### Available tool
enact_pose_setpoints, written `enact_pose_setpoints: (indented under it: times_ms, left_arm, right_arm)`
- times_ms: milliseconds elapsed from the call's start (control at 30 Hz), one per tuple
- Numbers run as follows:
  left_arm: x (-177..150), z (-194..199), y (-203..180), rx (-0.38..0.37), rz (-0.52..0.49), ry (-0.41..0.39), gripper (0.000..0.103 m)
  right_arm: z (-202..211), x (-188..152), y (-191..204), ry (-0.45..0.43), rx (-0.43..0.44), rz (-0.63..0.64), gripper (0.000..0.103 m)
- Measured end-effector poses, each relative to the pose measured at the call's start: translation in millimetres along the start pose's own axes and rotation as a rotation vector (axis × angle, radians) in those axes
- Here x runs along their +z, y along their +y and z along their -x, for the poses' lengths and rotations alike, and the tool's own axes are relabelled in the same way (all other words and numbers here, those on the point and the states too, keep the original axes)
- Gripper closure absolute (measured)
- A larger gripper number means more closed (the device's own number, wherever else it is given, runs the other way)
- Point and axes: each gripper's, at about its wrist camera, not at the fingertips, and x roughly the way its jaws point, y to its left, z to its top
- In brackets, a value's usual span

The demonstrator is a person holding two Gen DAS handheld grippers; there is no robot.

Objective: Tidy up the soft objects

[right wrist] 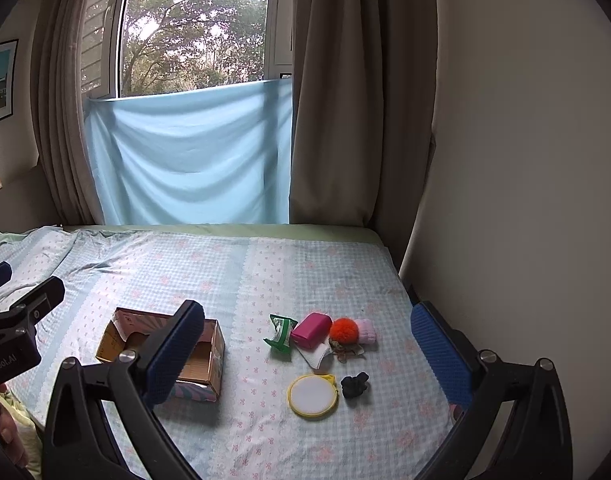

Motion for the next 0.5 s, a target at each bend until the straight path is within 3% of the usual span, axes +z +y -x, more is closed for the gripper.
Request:
enact_pose_setpoints:
  times_ms: [500]
  left_arm:
    - [2.5, -2.5, -2.6, -0.005, -0.007, -0.003, 0.000]
  right_arm:
    - [-1.5, 4.6, 0.2, -0.010, 0.003, -0.005, 0.000]
